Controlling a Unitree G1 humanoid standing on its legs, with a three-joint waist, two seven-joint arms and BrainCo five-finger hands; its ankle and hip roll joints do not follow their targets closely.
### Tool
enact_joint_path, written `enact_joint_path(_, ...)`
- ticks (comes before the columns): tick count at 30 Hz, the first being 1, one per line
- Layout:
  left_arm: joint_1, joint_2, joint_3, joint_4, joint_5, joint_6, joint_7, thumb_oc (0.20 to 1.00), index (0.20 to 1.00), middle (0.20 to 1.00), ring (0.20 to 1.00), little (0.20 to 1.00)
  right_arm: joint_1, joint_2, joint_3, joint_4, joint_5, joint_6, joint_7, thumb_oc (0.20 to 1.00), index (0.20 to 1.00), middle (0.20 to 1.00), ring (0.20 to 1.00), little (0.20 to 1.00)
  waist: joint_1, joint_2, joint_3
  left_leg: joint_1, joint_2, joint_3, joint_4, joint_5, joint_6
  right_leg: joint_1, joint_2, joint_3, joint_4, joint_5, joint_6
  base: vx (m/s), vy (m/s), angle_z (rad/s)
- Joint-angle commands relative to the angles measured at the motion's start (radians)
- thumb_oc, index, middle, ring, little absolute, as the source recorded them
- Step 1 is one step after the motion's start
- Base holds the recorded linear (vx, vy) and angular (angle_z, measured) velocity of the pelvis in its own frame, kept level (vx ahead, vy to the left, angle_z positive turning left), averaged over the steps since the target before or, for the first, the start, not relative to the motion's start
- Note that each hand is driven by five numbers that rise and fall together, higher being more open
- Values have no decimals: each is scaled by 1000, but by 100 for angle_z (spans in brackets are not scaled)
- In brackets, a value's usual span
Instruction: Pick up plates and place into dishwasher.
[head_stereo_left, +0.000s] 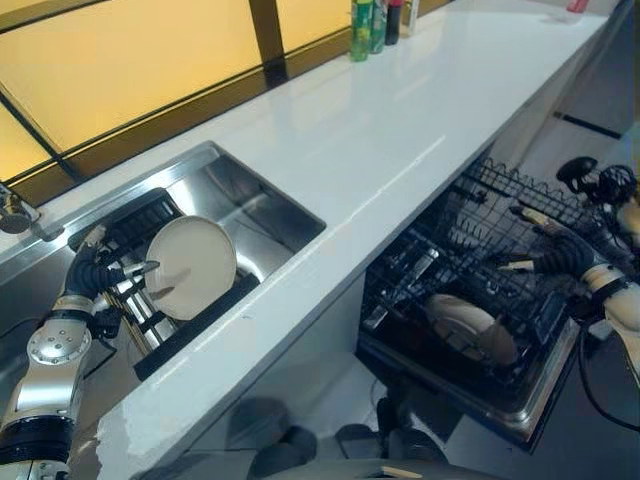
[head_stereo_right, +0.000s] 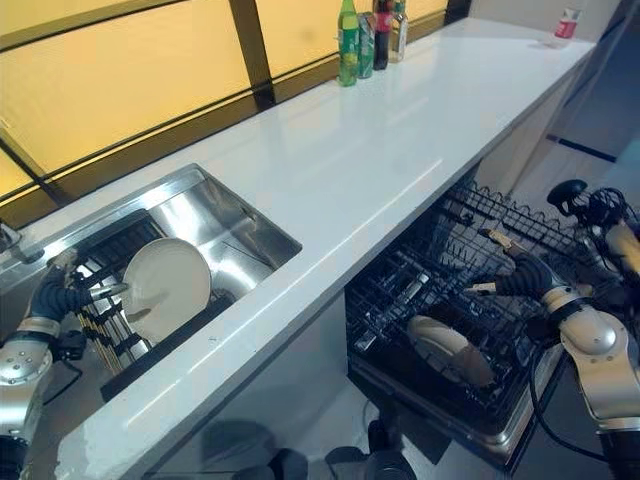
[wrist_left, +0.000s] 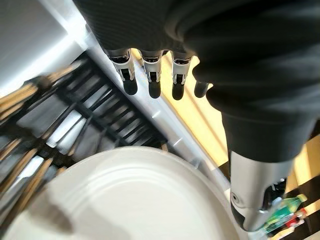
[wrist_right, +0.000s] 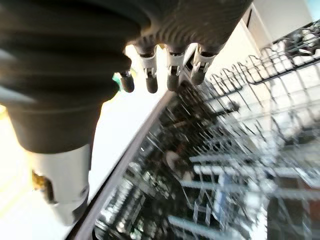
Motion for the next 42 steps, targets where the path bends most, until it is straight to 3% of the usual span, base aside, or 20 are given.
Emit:
enact_joint_path(1, -77, 19, -2, 52, -35, -6, 30, 1000, 1000, 1000, 1000, 1000, -74, -72, -45, -13, 31, -77, -46, 1000, 1000, 1000, 1000, 1000, -23, 9, -27, -26, 46, -33, 25, 85, -54, 115, -32, -12, -103, -38, 40, 65, 201, 10)
enact_joint_path(10, -121, 15, -37, 108, -100, 18, 19, 1000, 1000, 1000, 1000, 1000, -95, -83, -39, -96, 50, -86, -72, 1000, 1000, 1000, 1000, 1000, -26, -8, -29, -7, 2, -15, 1, 58, -27, 101, -75, -7, -118, -7, 86, 72, 117, 0)
enact_joint_path(15, -170, 22, -42, 169, -93, -11, 53, 1000, 1000, 1000, 1000, 1000, -100, -82, -26, -95, 55, -83, -74, 1000, 1000, 1000, 1000, 1000, -27, -19, -26, -17, -5, -7, 7, 50, -21, 89, -89, -2, -120, 4, 101, 42, 49, 3)
enact_joint_path(21, -206, 52, -45, 196, -42, -2, 75, 1000, 1000, 1000, 1000, 1000, -115, -89, -5, -86, 53, -71, -90, 1000, 1000, 1000, 1000, 1000, -20, -25, -8, -42, -7, -6, 24, 48, -17, 68, -96, 5, -112, 12, 107, 0, 0, 0)
enact_joint_path(25, -229, 90, -96, 273, -22, 75, -38, 1000, 1000, 1000, 1000, 1000, -141, -115, 5, -94, 69, -53, -105, 1000, 1000, 1000, 1000, 1000, -23, -24, 15, -62, -6, -7, 29, 54, -17, 53, -97, 10, -110, 18, 109, -37, 20, -2)
enact_joint_path(28, -245, 103, -138, 322, -38, 97, -108, 1000, 1000, 1000, 1000, 1000, -158, -126, 20, -95, 77, -50, -113, 1000, 1000, 1000, 1000, 1000, -27, -22, 27, -69, -7, -8, 27, 57, -13, 44, -97, 12, -107, 21, 110, -37, 13, -1)
enact_joint_path(34, -265, 131, -201, 337, -93, 62, -269, 1000, 1000, 1000, 1000, 1000, -145, -151, 24, -81, 99, -84, -122, 1000, 1000, 1000, 1000, 1000, -38, -22, 33, -71, -9, -1, 30, 55, -8, 38, -97, 18, -107, 25, 111, 0, 0, 0)
enact_joint_path(42, -273, 146, -247, 290, -229, 98, -524, 1000, 1000, 1000, 1000, 1000, -135, -161, 24, -71, 106, -111, -124, 1000, 1000, 1000, 1000, 1000, -42, -16, 37, -71, -14, -3, 35, 51, -5, 40, -95, 22, -106, 24, 108, 5, 0, 0)
